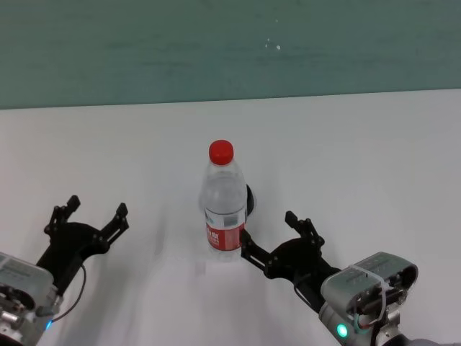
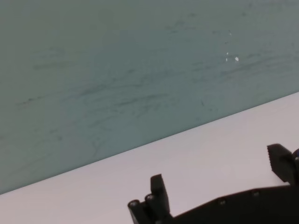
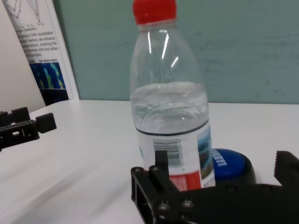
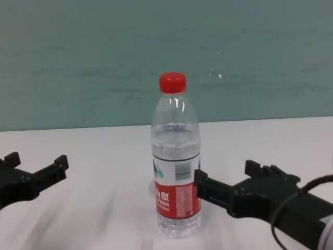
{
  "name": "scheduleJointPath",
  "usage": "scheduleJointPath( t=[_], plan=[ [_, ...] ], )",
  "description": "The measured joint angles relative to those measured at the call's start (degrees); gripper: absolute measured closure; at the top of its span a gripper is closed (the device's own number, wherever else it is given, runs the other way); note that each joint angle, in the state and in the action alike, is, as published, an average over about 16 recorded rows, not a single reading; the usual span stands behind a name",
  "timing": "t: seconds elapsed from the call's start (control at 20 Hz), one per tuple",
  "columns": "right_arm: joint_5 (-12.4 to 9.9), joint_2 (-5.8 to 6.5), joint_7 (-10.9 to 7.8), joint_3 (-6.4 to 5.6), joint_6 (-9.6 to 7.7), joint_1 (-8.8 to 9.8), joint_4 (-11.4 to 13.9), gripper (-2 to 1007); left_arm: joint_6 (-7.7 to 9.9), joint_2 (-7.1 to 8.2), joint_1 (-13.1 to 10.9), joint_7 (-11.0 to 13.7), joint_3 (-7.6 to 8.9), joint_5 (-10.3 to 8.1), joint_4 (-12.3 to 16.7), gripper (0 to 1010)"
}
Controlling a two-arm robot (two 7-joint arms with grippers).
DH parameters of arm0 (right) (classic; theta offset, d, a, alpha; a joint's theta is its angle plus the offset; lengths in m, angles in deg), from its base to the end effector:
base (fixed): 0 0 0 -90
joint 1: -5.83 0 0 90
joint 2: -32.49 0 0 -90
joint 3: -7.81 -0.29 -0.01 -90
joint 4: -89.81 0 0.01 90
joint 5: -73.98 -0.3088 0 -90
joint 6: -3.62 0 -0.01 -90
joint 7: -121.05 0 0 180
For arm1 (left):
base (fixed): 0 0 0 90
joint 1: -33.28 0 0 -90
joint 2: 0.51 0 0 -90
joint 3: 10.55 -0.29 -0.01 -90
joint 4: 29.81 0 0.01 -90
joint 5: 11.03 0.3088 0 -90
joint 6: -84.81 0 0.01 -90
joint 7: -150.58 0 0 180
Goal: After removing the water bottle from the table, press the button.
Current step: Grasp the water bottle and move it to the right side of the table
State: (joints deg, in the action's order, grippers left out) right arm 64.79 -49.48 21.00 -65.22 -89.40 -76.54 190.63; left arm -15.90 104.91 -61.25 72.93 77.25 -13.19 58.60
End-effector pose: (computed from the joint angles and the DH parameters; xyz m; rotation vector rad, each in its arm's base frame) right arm 0.2748 0.0604 -0.2905 0.0198 0.0754 -1.0771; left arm 0.3034 0.0695 -0.3242 0.1386 -0.2134 1.2843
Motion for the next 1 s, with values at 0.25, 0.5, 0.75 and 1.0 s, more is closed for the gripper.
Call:
scheduleJointPath(
  t=[0.25,0.5,0.75,1.0],
  plan=[
    [0.3,0.14,-0.89,0.78,-0.57,-1.25,-0.6,3,0.00,0.00,0.0,0.0,0.00,0.00,0.0,7],
    [0.6,0.07,-1.29,1.41,-0.98,-2.67,-1.5,3,0.00,0.00,0.0,0.0,0.00,0.00,0.0,7],
    [0.8,-0.14,-1.44,1.92,-1.35,-3.97,-2.4,3,0.00,0.00,0.0,0.0,0.00,0.00,0.0,7],
    [1.1,-0.49,-1.45,2.38,-1.72,-5.18,-3.4,3,0.00,0.00,0.0,0.0,0.00,0.00,0.0,7]
  ],
)
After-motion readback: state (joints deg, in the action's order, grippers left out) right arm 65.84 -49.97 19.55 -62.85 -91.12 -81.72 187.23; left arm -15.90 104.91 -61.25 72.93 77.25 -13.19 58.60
